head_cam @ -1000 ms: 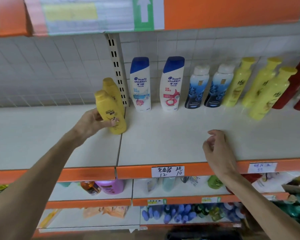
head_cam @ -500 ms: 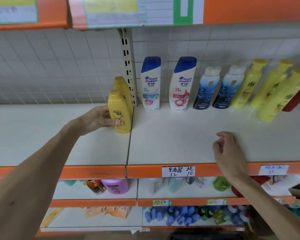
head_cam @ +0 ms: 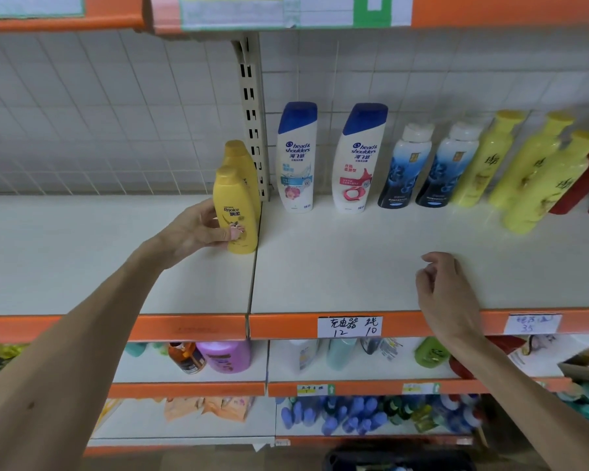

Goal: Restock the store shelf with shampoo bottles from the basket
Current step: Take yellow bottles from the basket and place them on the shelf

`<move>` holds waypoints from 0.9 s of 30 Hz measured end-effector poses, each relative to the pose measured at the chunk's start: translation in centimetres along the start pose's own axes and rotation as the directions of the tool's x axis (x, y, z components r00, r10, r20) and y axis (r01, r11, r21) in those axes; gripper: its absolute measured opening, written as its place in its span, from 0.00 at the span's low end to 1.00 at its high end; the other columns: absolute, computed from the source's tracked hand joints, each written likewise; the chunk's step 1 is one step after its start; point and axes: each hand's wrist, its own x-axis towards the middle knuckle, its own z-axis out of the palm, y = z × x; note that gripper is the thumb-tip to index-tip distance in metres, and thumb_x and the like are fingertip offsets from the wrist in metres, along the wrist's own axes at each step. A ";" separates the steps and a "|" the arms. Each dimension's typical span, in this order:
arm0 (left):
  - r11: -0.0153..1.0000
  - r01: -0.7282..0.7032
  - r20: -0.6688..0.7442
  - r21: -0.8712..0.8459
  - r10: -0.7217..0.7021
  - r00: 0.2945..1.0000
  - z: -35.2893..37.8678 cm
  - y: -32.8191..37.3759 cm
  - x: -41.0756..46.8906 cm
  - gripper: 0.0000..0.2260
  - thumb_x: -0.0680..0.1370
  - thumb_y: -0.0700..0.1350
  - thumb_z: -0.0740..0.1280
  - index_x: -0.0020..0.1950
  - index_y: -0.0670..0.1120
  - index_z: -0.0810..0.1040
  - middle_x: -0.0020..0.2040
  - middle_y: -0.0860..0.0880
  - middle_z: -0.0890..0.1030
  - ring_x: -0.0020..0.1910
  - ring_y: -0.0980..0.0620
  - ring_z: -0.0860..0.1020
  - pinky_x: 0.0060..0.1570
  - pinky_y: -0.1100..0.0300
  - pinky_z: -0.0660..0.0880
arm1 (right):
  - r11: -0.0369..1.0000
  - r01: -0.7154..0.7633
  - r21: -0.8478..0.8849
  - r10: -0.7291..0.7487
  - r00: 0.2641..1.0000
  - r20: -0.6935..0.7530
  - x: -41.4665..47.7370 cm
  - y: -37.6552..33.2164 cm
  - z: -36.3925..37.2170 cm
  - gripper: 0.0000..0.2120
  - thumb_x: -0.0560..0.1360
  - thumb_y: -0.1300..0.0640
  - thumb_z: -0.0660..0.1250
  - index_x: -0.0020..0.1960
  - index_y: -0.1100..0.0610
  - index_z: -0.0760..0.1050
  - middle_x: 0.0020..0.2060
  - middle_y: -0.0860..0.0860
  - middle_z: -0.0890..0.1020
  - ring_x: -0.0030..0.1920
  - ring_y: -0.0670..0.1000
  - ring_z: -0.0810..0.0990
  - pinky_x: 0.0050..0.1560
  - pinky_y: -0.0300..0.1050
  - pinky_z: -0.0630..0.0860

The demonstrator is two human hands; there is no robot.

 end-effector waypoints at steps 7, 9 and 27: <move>0.980 0.145 -0.251 0.135 -0.107 0.962 0.9 -0.7 -1.3 0.42 0.65 0.53 0.78 0.74 0.47 0.62 0.68 0.53 0.71 0.65 0.49 0.72 0.58 0.55 0.71 | 0.999 0.021 -0.047 -0.019 0.999 0.042 -0.2 -1.1 -0.4 0.13 0.81 0.59 0.59 0.65 0.59 0.69 0.51 0.53 0.75 0.55 0.55 0.75 0.53 0.49 0.72; 0.937 0.277 -0.435 0.213 -0.162 0.886 2.0 -0.9 -2.1 0.37 0.72 0.46 0.74 0.75 0.42 0.59 0.71 0.46 0.67 0.67 0.45 0.69 0.60 0.54 0.70 | 0.990 0.084 -0.110 -0.075 0.994 0.079 -0.1 -2.2 -0.4 0.15 0.81 0.58 0.59 0.67 0.59 0.69 0.58 0.54 0.76 0.62 0.56 0.72 0.62 0.51 0.70; 0.442 0.172 -0.237 0.880 0.096 0.967 27.0 10.0 -15.2 0.35 0.79 0.57 0.60 0.78 0.44 0.47 0.79 0.46 0.50 0.78 0.46 0.47 0.76 0.45 0.50 | 0.905 0.269 -0.330 -0.167 0.937 0.306 -9.7 1.2 -15.9 0.27 0.84 0.48 0.53 0.79 0.57 0.53 0.78 0.53 0.56 0.78 0.53 0.53 0.77 0.51 0.52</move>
